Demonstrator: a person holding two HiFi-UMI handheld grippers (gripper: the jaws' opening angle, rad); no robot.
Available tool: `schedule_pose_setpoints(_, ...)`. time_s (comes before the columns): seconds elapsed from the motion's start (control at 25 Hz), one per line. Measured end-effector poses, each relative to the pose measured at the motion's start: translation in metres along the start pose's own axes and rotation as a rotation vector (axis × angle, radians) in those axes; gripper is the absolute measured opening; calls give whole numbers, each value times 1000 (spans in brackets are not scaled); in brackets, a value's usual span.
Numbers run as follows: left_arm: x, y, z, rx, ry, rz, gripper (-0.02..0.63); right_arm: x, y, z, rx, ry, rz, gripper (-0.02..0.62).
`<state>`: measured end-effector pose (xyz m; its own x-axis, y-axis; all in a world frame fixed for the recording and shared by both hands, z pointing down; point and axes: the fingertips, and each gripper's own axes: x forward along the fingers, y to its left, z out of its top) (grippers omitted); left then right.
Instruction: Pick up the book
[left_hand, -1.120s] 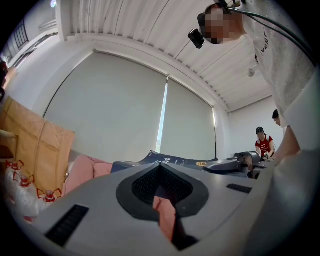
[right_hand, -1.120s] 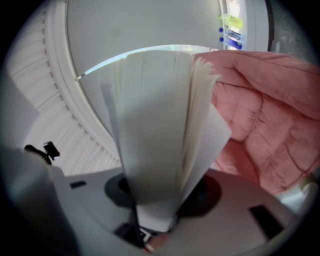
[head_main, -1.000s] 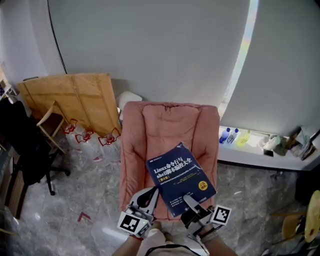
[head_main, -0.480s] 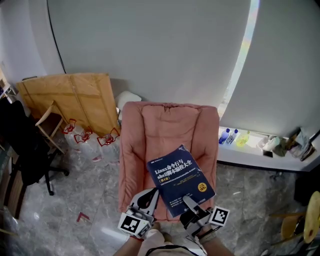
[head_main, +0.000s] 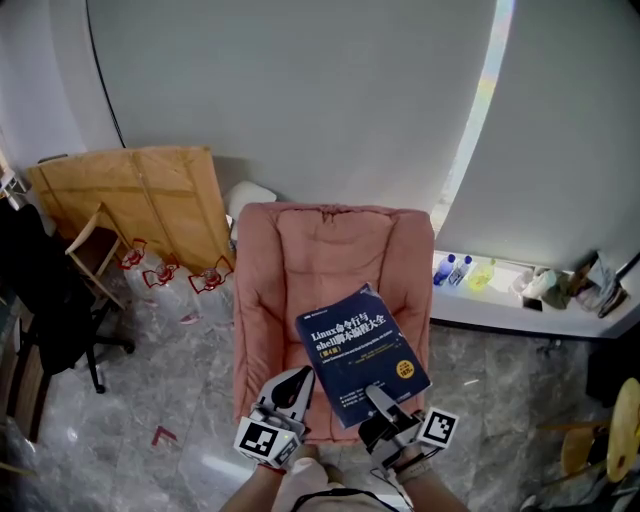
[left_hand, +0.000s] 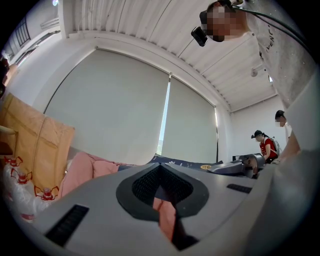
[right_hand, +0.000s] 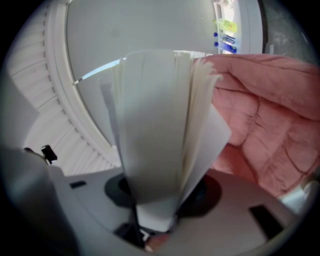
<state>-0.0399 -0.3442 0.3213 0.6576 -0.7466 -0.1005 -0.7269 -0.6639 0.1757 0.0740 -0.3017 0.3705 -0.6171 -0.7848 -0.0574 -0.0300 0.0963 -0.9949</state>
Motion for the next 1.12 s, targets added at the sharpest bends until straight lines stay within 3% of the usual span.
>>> schedule_pose_setpoints(1.12, 7, 17, -10, -27, 15, 23, 14, 8, -7, 6, 24, -6, -9, 179)
